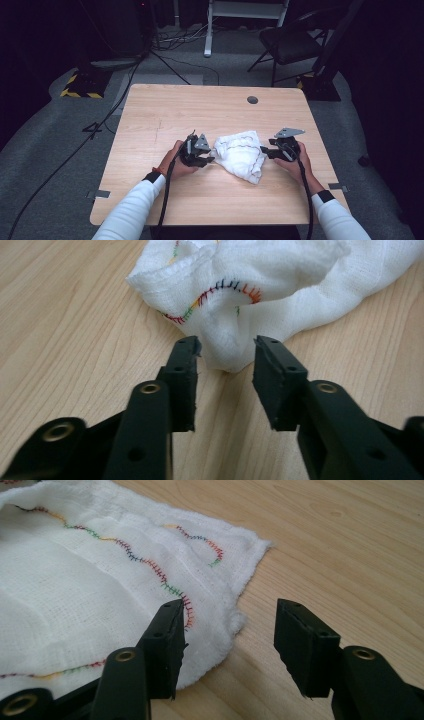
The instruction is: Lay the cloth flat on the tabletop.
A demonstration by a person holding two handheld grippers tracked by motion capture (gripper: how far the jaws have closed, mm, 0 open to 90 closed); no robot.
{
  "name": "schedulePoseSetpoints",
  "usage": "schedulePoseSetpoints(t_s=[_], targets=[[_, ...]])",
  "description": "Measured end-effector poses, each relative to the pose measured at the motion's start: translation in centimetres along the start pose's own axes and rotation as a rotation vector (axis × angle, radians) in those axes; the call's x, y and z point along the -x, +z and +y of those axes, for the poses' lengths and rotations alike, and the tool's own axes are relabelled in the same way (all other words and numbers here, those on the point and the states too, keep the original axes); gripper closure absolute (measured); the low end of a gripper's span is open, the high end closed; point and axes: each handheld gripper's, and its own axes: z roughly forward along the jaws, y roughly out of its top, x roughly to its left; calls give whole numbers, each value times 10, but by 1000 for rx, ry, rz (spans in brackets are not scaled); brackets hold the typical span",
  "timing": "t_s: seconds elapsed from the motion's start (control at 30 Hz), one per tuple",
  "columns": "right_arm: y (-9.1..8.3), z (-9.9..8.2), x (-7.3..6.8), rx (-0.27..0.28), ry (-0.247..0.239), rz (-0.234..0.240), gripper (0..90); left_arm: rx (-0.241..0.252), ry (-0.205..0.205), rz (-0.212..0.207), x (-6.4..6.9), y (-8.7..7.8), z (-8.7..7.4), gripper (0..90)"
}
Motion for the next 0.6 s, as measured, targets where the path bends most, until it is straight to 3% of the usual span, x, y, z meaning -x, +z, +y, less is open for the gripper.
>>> schedulePoseSetpoints(t_s=[0.1, 0.17, 0.2, 0.27, 0.33, 0.43, 0.5, 0.57, 0.6], targets=[[8, -2, -2, -40, -6, 8, 428, 6, -15, 21, 2, 0, 2, 367], [10, -3, 0, -41, 15, 24, 421, 24, -8, 30, 4, 0, 5, 244], [10, -3, 1, -41, 19, 26, 414, 39, -7, 32, 5, 1, 7, 225], [9, -4, 2, -41, 28, 29, 416, 53, 5, 41, 7, 3, 11, 220], [11, -5, 4, -40, 42, 42, 423, 63, 8, 16, 9, 6, 18, 207], [11, -6, 4, -38, 42, 61, 471, 83, 8, -16, 9, 11, 26, 205], [11, -5, 3, -39, 38, 76, 557, 90, 11, -22, 10, 14, 30, 207], [10, -5, 1, -39, 29, 88, 621, 78, 13, -28, 9, 18, 33, 268], [10, -4, 0, -37, 24, 96, 677, 84, 12, -54, 7, 20, 33, 343]])
